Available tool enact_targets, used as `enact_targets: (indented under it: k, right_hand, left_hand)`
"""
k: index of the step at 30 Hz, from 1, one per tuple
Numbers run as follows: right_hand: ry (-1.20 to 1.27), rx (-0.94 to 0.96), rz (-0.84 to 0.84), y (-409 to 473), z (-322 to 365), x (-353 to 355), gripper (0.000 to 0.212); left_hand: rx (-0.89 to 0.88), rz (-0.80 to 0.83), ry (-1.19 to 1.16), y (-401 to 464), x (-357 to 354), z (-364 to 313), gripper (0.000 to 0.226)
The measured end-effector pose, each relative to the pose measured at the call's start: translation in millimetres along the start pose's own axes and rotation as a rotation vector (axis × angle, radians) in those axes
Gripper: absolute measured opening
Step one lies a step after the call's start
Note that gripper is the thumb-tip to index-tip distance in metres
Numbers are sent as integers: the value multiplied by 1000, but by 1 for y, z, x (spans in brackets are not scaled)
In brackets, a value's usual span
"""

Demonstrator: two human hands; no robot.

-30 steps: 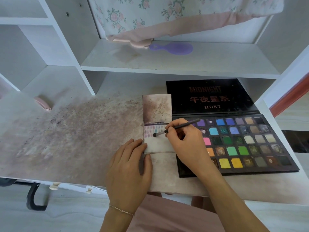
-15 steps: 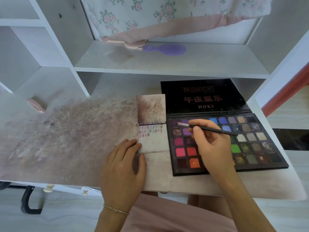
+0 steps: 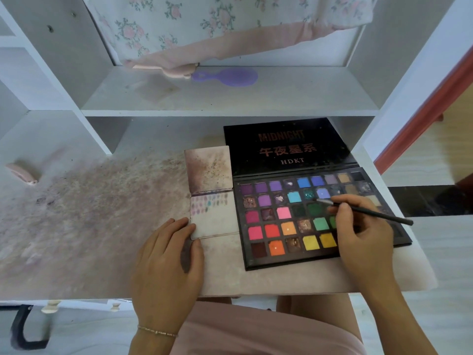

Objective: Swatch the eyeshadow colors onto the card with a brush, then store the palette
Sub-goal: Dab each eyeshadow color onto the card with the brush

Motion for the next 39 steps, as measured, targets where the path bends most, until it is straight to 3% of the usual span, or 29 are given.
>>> enact_targets:
  k: [6,9,15,39]
  right_hand:
    - [-16,-7,-7,0,-6,0,22]
    - [-37,-17,13,-1,-10,-1,34]
    - [-88,-16,31,-1,-9,-3,37]
    - [-42,-32,19,-1,-1,-3,34]
  left_hand:
    - [-2,-10,-4,0,-1,0,38]
    - [-12,-9,3,0,-1,-1,38]
    - [-9,-9,-1,1,0,-2,38]
    - [-23,-20,21,1,1,-1,39]
Point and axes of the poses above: each hand's wrist, its own y-axis towards the middle knuckle, its own x-axis out of the back of the hand, z = x × y, the point moved 6 cm from there along y, towards the middle knuckle, and after that the axes turned 8 degrees about -y, right-handed, at the moved point
